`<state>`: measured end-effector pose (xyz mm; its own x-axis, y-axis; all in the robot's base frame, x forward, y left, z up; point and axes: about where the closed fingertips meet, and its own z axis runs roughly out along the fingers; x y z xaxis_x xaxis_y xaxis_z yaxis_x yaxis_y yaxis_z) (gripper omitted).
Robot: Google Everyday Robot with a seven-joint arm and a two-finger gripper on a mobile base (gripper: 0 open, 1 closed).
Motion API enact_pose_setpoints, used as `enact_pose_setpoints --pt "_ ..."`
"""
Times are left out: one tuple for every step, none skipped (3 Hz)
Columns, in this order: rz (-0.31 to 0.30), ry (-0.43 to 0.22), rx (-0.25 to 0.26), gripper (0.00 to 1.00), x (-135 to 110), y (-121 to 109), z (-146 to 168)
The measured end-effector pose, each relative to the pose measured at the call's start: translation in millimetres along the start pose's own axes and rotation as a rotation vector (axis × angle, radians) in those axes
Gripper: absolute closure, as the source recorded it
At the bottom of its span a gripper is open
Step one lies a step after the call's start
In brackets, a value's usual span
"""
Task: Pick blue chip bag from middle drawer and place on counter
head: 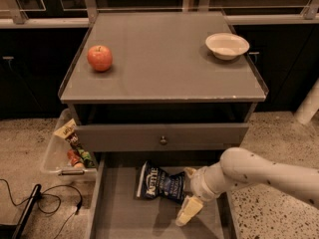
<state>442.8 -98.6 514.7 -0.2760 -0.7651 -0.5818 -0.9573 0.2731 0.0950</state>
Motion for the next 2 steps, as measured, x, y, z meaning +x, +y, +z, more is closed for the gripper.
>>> enact_pose_setpoints --pt "0.009 -0.127 0.022 0.00 -7 -15 55" --pt "-0.032 -0.203 0.070 0.00 -14 -28 88"
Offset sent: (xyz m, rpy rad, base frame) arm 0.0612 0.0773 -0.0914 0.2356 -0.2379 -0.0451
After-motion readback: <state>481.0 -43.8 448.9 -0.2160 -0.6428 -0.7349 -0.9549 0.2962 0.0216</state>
